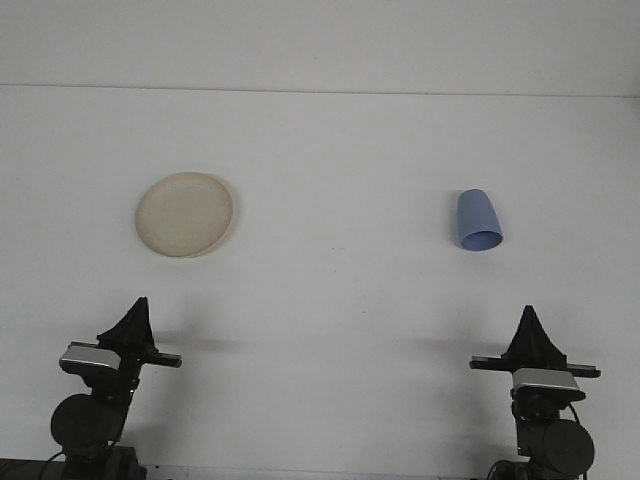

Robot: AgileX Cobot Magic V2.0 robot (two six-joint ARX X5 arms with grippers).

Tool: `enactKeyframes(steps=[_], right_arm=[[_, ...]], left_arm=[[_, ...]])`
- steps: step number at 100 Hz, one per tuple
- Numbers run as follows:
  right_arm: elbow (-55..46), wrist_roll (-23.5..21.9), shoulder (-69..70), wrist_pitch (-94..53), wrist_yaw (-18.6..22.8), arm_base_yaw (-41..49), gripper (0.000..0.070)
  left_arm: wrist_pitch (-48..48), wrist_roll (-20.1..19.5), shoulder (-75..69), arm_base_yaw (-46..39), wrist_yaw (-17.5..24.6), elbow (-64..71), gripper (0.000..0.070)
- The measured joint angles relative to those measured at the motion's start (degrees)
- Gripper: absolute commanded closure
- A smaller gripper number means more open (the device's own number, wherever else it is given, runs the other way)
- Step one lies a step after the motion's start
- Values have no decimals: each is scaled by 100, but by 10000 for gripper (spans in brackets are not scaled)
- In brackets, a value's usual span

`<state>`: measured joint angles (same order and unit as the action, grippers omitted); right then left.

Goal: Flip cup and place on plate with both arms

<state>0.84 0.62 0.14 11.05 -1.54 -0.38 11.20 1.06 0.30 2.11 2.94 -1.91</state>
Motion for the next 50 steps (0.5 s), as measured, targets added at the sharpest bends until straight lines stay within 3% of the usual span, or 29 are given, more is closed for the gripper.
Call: enactKeyframes(steps=[28, 50], right_arm=[[70, 0, 0, -227, 2, 0, 700], [1045, -15, 52, -1543, 2, 0, 700]], left_arm=[[0, 0, 0, 0, 0, 0, 689], [0, 0, 0, 0, 0, 0, 689]])
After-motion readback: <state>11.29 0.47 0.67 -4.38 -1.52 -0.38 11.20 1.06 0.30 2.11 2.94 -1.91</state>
